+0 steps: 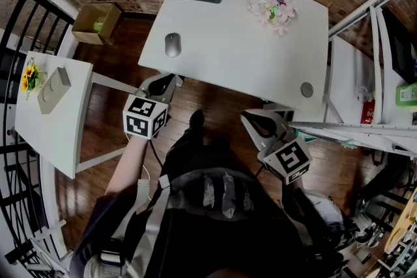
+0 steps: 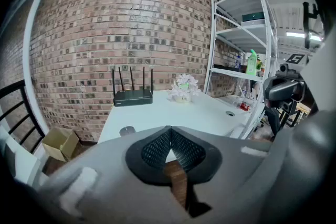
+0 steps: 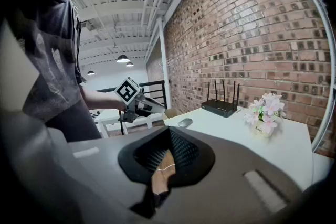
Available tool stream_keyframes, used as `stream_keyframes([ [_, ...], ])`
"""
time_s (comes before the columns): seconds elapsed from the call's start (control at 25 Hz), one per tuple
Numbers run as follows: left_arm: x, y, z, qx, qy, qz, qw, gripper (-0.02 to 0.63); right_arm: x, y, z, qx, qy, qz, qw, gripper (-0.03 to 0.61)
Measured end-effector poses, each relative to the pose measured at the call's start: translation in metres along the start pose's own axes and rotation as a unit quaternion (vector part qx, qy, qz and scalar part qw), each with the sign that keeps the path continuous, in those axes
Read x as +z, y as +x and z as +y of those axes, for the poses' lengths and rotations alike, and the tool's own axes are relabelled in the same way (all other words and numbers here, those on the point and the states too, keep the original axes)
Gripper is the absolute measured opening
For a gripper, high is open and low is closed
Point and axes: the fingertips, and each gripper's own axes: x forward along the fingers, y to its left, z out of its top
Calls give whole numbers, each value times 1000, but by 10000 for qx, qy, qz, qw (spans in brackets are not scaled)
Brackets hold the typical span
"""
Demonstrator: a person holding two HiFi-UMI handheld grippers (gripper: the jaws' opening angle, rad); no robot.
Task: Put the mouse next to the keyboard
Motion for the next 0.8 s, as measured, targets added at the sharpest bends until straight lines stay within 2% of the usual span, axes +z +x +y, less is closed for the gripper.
stream_keyframes([
  [0.16,8,20,43,6,37,-1,10000,3,12,39,-10,-73,-65,64,9999,5],
  [0.36,11,42,92,50,-120,62,9999,3,36,82,-12,-21,-209,216,9995,5],
  [0.8,-3,83,150,-225,-565,336,9976,5,50,140,-18,-122,-142,552,9983,5],
])
